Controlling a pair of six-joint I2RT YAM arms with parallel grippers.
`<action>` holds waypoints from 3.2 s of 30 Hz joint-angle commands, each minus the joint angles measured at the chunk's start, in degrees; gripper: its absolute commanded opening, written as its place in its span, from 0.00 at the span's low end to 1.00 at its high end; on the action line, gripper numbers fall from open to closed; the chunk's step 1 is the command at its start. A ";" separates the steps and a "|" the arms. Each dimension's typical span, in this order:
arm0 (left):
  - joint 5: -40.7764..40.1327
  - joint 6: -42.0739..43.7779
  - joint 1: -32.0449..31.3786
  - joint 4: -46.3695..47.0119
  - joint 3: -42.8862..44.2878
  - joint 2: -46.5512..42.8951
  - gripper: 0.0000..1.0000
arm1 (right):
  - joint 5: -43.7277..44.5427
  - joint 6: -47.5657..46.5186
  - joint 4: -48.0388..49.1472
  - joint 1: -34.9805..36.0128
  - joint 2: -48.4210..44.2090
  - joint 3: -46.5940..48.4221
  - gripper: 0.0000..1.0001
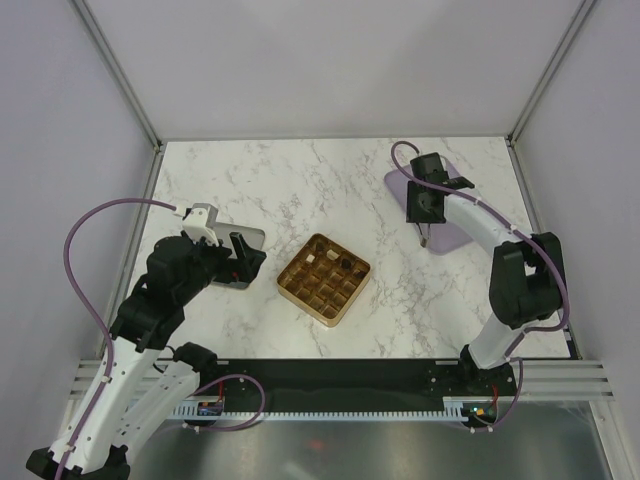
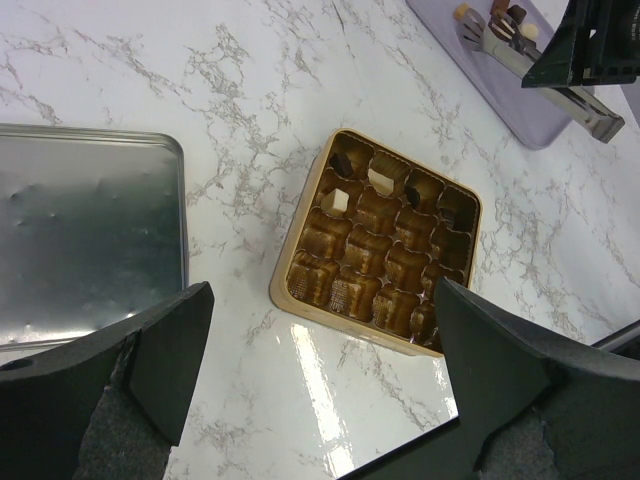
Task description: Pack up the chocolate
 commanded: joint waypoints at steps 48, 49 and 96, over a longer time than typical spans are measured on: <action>-0.52 1.60 -0.29 0.11 -0.07 -0.01 1.00 | -11.21 3.24 -10.27 35.57 -27.00 -7.23 0.39; -0.52 1.60 -0.29 0.11 -0.16 0.08 1.00 | -10.94 3.33 -10.45 36.36 -27.18 -7.75 0.39; -0.61 1.51 -0.29 0.03 -0.16 -0.27 1.00 | 1.28 2.81 -9.57 33.13 -24.11 1.47 0.47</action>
